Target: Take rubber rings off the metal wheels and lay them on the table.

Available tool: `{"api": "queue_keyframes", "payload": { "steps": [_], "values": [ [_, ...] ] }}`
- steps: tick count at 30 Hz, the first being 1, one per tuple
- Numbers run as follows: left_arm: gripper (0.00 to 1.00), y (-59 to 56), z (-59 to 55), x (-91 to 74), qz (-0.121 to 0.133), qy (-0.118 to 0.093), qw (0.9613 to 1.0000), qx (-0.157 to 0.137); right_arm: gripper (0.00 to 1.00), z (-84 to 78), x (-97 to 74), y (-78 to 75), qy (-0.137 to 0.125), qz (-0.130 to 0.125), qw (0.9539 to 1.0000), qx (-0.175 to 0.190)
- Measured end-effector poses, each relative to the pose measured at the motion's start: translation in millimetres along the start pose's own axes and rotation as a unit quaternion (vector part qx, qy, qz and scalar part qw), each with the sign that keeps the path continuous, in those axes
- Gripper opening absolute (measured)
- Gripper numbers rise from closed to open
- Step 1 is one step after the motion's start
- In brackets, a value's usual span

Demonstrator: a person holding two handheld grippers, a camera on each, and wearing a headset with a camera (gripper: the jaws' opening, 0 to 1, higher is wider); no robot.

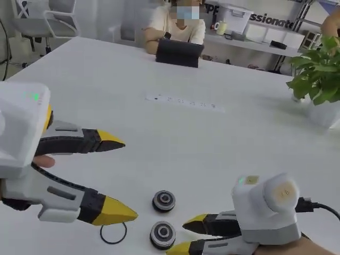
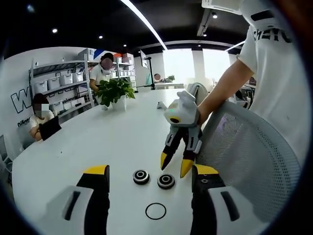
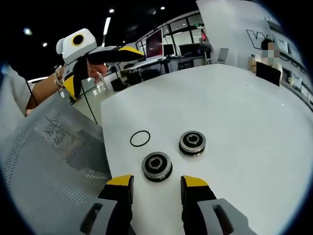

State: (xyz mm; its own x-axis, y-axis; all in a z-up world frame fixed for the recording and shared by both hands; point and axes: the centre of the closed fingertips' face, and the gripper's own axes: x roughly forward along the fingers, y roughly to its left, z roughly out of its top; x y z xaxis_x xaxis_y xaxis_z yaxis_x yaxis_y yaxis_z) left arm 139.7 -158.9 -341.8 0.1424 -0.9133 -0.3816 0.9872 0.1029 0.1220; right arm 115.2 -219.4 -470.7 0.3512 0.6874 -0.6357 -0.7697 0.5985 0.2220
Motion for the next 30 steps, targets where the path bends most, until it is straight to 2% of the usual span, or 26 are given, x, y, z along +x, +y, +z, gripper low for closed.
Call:
{"api": "queue_keyframes", "payload": {
  "steps": [6,12,15,21,24,27,28,30],
  "values": [
    [0.6,-12.2,-2.3,14.5,-0.03,0.008,0.9995,0.005,0.34,-0.5,2.8,0.4,0.004,-0.006,0.9999,-0.01],
    [0.56,-15.0,-0.1,31.6,-0.047,0.008,0.9988,0.008,0.31,2.2,4.4,-0.4,0.001,-0.01,0.9998,-0.016],
    [0.51,-15.2,-2.9,40.3,-0.053,0.018,0.9983,0.019,0.3,2.3,5.1,-0.1,0.001,-0.01,0.9998,-0.017],
    [0.45,-19.4,-8.9,57.4,-0.07,0.025,0.9971,0.019,0.29,0.9,6.0,0.6,0.005,-0.009,0.9997,-0.023],
    [0.39,-24.5,-16.9,66.9,-0.083,0.031,0.9957,0.027,0.28,0.9,5.9,-0.3,0.006,-0.01,0.9997,-0.024],
    [0.33,-25.6,-23.2,73.0,-0.084,0.036,0.9954,0.029,0.26,0.5,5.6,-1.1,0.007,-0.011,0.9996,-0.024],
    [0.32,-26.4,-30.6,78.0,-0.09,0.042,0.9947,0.026,0.26,0.7,5.5,-0.8,0.006,-0.011,0.9997,-0.023],
    [0.31,-26.3,-37.2,82.2,-0.09,0.049,0.9945,0.021,0.26,0.2,5.6,-1.2,0.007,-0.012,0.9996,-0.025]
  ]
}}
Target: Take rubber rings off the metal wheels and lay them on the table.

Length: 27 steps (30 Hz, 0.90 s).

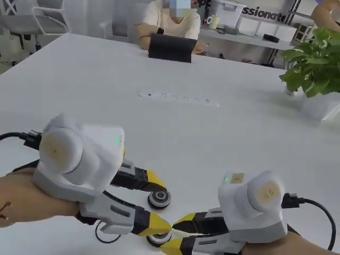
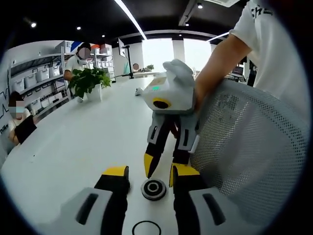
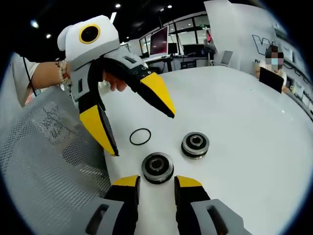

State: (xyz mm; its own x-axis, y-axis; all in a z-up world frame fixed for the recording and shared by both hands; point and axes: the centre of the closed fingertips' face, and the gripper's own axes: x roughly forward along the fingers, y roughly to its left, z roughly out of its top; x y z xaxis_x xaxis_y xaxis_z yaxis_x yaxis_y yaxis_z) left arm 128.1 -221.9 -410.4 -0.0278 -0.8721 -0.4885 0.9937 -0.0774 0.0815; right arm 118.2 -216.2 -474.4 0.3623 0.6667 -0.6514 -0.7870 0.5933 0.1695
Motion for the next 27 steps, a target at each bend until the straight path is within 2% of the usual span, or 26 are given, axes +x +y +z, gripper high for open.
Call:
{"api": "queue_keyframes", "payload": {
  "steps": [7,9,10,12,16,19,21,27],
  "values": [
    [0.27,-1.4,-20.1,11.5,0.009,0.007,0.9997,-0.022,0.23,1.5,0.1,0.4,-0.002,0.0,1.0,-0.005],
    [0.25,1.3,-27.1,12.7,0.024,0.011,0.9996,-0.005,0.23,1.6,0.2,-0.2,-0.002,0.0,1.0,-0.003],
    [0.24,0.6,-33.4,13.7,0.024,0.022,0.9995,0.003,0.23,1.7,0.3,-0.4,-0.002,0.0,1.0,-0.002],
    [0.24,-0.2,-38.2,15.5,0.024,0.027,0.9993,0.001,0.23,1.5,0.3,-0.6,-0.002,-0.001,1.0,-0.004],
    [0.22,-3.0,-40.1,17.4,0.017,0.023,0.9994,-0.022,0.22,0.7,0.3,-0.3,0.001,0.0,1.0,-0.003],
    [0.2,-2.4,-42.2,18.3,0.017,0.026,0.9993,-0.02,0.22,0.4,0.0,-0.8,0.001,-0.001,1.0,-0.005],
    [0.18,-3.5,-43.2,18.6,0.014,0.026,0.9991,-0.03,0.22,0.2,0.0,-0.9,0.002,-0.001,1.0,-0.005],
    [0.1,-5.2,-43.5,20.1,0.008,0.025,0.9993,-0.027,0.2,-1.1,1.6,-0.3,0.005,0.0,0.9999,-0.01]
  ]
}}
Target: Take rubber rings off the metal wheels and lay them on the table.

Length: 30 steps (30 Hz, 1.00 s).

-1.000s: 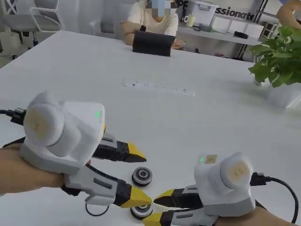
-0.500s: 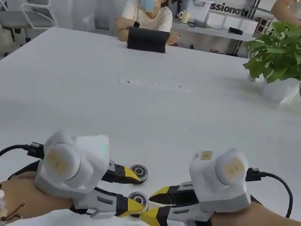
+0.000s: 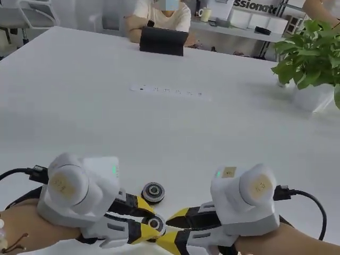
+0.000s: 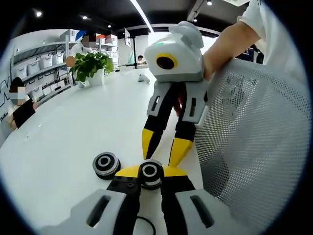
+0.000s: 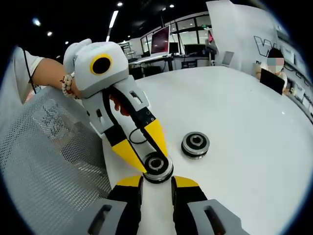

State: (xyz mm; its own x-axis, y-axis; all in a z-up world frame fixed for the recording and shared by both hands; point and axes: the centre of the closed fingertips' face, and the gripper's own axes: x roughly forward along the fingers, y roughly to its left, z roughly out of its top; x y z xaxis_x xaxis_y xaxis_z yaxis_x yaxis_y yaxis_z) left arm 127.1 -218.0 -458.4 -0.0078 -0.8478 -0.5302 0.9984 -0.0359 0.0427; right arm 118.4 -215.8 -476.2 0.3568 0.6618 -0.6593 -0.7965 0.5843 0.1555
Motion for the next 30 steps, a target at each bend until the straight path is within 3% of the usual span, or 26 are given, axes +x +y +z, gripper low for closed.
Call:
{"api": "queue_keyframes", "payload": {
  "steps": [5,23,30],
  "values": [
    [0.09,1.2,-0.7,0.2,0.002,-0.003,0.9999,-0.012,0.2,-0.4,0.8,-0.4,0.001,-0.001,1.0,-0.005],
    [0.08,3.0,-1.1,0.2,0.006,-0.014,0.9998,-0.013,0.16,-3.2,3.0,-2.3,0.004,0.0,1.0,0.001],
    [0.08,2.0,-0.6,0.5,0.008,-0.014,0.9998,-0.014,0.04,-7.3,0.6,-4.3,0.018,-0.002,0.9997,-0.017]
  ]
}}
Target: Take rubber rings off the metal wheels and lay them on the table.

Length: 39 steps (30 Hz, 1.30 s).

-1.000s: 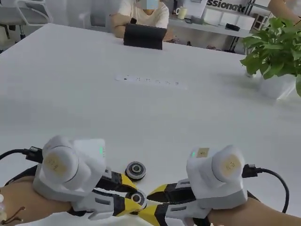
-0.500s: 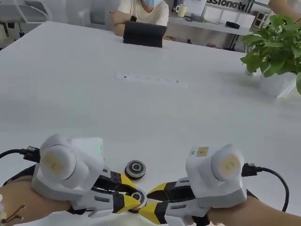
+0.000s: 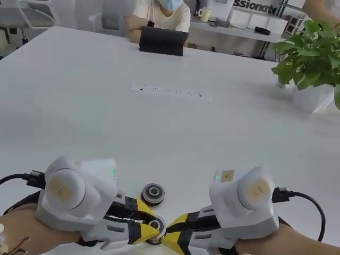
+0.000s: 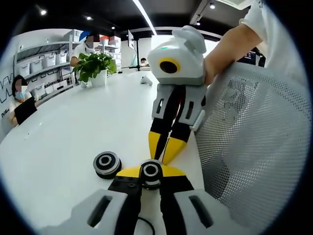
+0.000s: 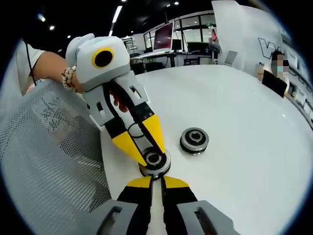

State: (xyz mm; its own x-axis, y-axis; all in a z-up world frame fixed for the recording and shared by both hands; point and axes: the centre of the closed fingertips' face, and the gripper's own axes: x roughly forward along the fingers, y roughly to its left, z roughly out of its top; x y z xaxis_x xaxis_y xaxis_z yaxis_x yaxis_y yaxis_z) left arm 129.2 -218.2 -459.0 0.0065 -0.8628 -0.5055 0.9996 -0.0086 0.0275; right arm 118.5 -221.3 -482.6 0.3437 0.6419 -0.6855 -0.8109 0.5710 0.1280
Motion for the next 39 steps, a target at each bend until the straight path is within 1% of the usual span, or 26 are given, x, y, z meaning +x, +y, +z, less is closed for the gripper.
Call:
{"api": "queue_keyframes", "payload": {
  "steps": [5,9,14,17,18,19,21,22,24,25,28,29,30,31,32,33,34,35,38,39],
  "values": [
    [0.08,-0.5,0.1,0.2,0.001,0.0,1.0,0.0,0.0,0.3,0.0,-2.1,0.004,-0.007,0.9999,-0.006],
    [0.08,-1.0,0.6,0.5,0.001,0.002,1.0,0.002,0.0,1.1,0.0,-3.2,0.01,-0.013,0.9998,-0.008],
    [0.08,-1.4,0.8,0.9,0.002,0.002,1.0,0.002,0.0,-0.2,-0.8,-5.0,0.02,-0.022,0.9994,0.02],
    [0.08,-1.6,1.0,1.1,0.002,0.001,1.0,0.002,0.0,-0.5,-0.7,-4.6,0.026,-0.027,0.9992,0.015],
    [0.08,-1.8,1.0,1.1,0.002,0.001,1.0,0.002,0.0,-1.0,-1.0,-4.6,0.028,-0.027,0.999,0.02],
    [0.08,-2.0,1.0,1.2,0.001,0.001,1.0,0.002,0.0,-1.5,-1.1,-4.7,0.03,-0.025,0.9985,0.037],
    [0.08,-2.1,1.1,1.1,0.001,0.001,1.0,0.002,0.0,-1.7,-1.4,-6.4,0.027,-0.024,0.9977,0.056],
    [0.08,-2.1,1.1,1.1,0.001,0.001,1.0,0.002,0.0,-1.6,-1.9,-6.3,0.024,-0.026,0.9961,0.081],
    [0.08,-2.0,1.1,1.1,0.001,0.001,1.0,0.002,0.0,-1.8,-2.9,-7.4,0.021,-0.023,0.9924,0.119],
    [0.08,-1.9,1.0,1.2,0.002,0.001,1.0,0.002,0.0,-1.3,-3.3,-8.8,0.018,-0.023,0.9922,0.122],
    [0.08,-1.4,0.6,0.9,0.003,0.002,1.0,0.002,0.0,-0.1,-5.1,-10.7,0.008,-0.021,0.9882,0.152],
    [0.08,-1.3,0.6,0.8,0.003,0.002,1.0,0.002,0.0,0.5,-5.8,-11.5,0.004,-0.019,0.9856,0.168],
    [0.08,-1.1,0.4,0.6,0.004,0.002,1.0,0.002,0.0,0.7,-5.8,-11.5,0.002,-0.018,0.9846,0.174],
    [0.08,-1.1,0.3,0.5,0.004,0.002,1.0,0.001,0.0,2.3,-6.4,-14.3,-0.006,-0.018,0.9828,0.184],
    [0.08,-1.1,0.2,0.3,0.004,0.002,1.0,0.002,0.0,3.6,-8.4,-13.1,-0.01,-0.009,0.9803,0.197],
    [0.08,-1.1,0.2,0.4,0.004,0.002,1.0,0.002,0.0,5.0,-9.7,-13.4,-0.013,-0.006,0.9785,0.206],
    [0.08,-1.1,0.2,0.3,0.004,0.001,1.0,0.001,0.0,6.1,-11.0,-13.0,-0.017,-0.003,0.9778,0.209],
    [0.08,-1.1,0.3,0.3,0.004,0.001,1.0,0.002,0.0,10.3,-12.2,-12.7,-0.028,0.0,0.9761,0.216],
    [0.08,-1.3,0.5,0.3,0.004,0.001,1.0,0.002,0.0,8.9,-10.5,-11.2,-0.023,-0.001,0.9772,0.211],
    [0.08,-1.3,0.5,0.4,0.004,0.001,1.0,0.002,0.0,9.1,-10.8,-11.2,-0.023,-0.001,0.9766,0.214]
  ]
}}
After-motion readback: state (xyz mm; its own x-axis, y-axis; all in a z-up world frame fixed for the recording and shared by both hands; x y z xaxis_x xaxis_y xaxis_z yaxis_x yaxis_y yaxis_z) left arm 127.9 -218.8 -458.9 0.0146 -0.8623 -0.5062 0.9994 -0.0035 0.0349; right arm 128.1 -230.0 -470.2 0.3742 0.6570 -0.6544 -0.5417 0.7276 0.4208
